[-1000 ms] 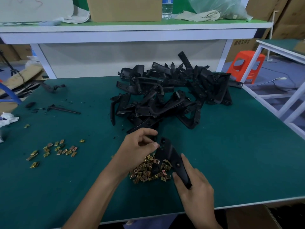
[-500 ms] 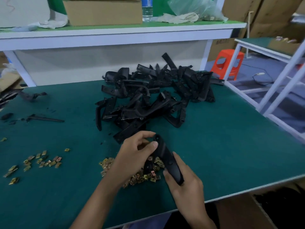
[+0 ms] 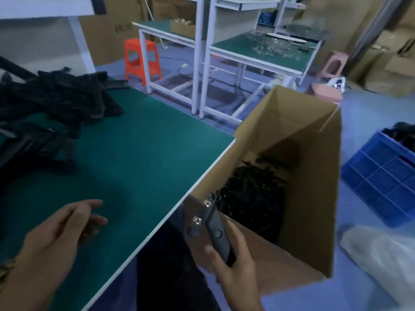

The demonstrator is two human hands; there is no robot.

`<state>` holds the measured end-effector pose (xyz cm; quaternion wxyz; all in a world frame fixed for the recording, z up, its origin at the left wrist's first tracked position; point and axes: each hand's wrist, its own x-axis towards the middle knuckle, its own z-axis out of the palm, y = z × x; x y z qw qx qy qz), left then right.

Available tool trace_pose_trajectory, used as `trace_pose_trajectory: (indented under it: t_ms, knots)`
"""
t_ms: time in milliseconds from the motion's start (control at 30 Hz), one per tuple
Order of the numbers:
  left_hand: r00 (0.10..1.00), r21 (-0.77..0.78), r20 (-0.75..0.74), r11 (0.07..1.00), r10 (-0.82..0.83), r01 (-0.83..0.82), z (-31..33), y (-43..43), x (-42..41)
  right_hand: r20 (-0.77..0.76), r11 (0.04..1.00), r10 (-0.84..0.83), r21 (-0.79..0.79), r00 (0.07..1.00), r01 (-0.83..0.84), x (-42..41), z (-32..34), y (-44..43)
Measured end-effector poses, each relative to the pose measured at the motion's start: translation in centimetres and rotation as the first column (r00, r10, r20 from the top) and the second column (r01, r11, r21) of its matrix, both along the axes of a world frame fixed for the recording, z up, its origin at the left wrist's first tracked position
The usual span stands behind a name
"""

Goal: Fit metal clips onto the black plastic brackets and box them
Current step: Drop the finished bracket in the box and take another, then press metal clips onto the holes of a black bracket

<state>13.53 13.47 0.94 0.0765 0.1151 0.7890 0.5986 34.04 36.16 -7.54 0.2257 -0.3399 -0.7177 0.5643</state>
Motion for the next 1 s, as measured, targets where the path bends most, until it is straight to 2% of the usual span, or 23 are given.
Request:
trace_pose_trajectory:
  t_ms: [100,200,267,333,400,433,533,633,700,833,933,1000]
  knots:
    - [0.999,-0.011,-0.009,0.999,-0.036,0.036,-0.5,1.0,0.7,0.032,0.986,-0.165,0.013,0.986,0.164,1.5,0.4,3.9]
    - [0.999,-0.017,-0.001,0.999,-0.041,0.040,-0.8,0.8,1.2,0.000,0.972,-0.236,0.009,0.972,0.236,-0.2,1.7,10.6]
    - [0.999,-0.026,0.008,0.999,-0.032,0.032,-0.5,0.0,1.5,0.023,0.956,-0.264,-0.123,0.964,0.265,-2.6,2.7,15.8]
    - [1.000,-0.053,-0.006,0.999,0.002,-0.002,-0.2,-1.1,1.7,0.155,0.911,-0.312,-0.231,0.937,0.341,-5.0,3.4,19.5]
    - [0.999,-0.074,-0.010,0.996,0.047,-0.047,-0.2,-2.5,2.1,0.272,0.901,-0.358,-0.151,0.893,0.407,-6.9,3.1,20.4]
    - [0.998,-0.091,0.000,0.994,0.067,-0.067,-0.2,-3.3,2.3,0.252,0.916,-0.356,-0.094,0.900,0.389,-8.0,3.0,19.6]
    - [0.983,-0.170,0.015,0.969,0.183,-0.178,-0.4,-6.4,3.0,0.074,0.985,-0.173,0.008,0.982,0.173,-11.2,3.3,14.3]
    - [0.935,-0.274,0.010,0.900,0.354,-0.338,-0.7,-9.6,3.7,-0.101,0.984,0.088,0.165,0.991,-0.070,-14.4,4.4,7.4]
    - [0.897,-0.341,-0.069,0.835,0.436,-0.432,-0.7,-11.3,3.9,-0.162,0.950,0.256,0.225,0.953,-0.217,-16.0,4.9,2.1]
    - [0.815,-0.379,-0.273,0.721,0.511,-0.580,-0.4,-13.0,2.1,-0.165,0.851,0.517,0.206,0.840,-0.483,-17.8,5.4,-7.5]
    - [0.782,-0.430,-0.348,0.654,0.516,-0.623,-0.4,-14.1,-0.9,-0.145,0.754,0.657,0.115,0.740,-0.647,-18.1,4.9,-12.1]
    - [0.808,-0.539,-0.343,0.605,0.479,-0.587,-0.3,-14.8,-3.0,-0.105,0.714,0.700,0.142,0.707,-0.686,-18.0,4.3,-13.4]
